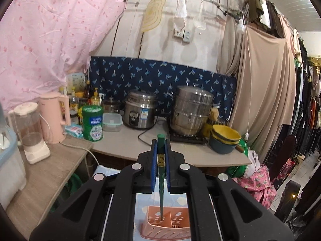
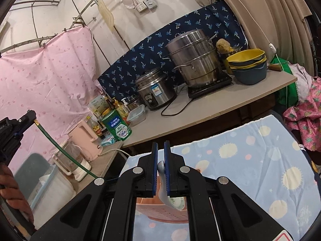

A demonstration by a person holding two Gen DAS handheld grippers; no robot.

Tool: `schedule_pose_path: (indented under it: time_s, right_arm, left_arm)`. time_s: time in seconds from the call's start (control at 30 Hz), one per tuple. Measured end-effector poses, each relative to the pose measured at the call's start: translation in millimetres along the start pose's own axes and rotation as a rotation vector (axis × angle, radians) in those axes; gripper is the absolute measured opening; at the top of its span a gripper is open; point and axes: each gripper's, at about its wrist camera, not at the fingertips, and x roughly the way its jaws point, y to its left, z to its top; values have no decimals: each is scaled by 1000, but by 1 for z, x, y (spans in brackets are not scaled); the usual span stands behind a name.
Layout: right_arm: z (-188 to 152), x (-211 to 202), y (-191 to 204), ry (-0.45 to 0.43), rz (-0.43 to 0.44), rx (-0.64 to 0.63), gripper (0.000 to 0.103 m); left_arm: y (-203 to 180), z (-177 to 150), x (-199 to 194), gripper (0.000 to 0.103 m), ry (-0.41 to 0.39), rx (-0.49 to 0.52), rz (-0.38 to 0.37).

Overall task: Organize utensils
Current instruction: 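Open the left tool over the pink basket while the right tool releases the spoon into it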

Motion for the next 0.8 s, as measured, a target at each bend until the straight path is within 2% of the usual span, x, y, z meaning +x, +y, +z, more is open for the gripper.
schedule_pose_path:
  time_s: [0.2,0.43,0.5,0.57,0.63,0.73,0.8]
  right_arm:
    - [-18,27,-16,57,-53,-7,6]
    - [-33,36,-29,80,-92,-10,8]
    - [-35,33,-29,70,-102,-13,13]
    - [-37,27,-28,67,-106,-15,14]
    - [-40,18,-24,61,-111,-25,14]
    - [-46,1,-18,57,-119,-43,14]
    - [-53,-13,-14,56,-115,-45,17]
  left_arm:
    - [9,-41,38,7,106,16,30]
    - [22,-65,51,8,170,-4,43]
    - [23,-69,48,15,176,-3,57]
    - [24,-71,43,44,175,-1,68]
    - [24,-75,34,49,168,10,78]
    - [26,-82,20,50,191,23,74]
    - [27,-88,6,55,209,28,64]
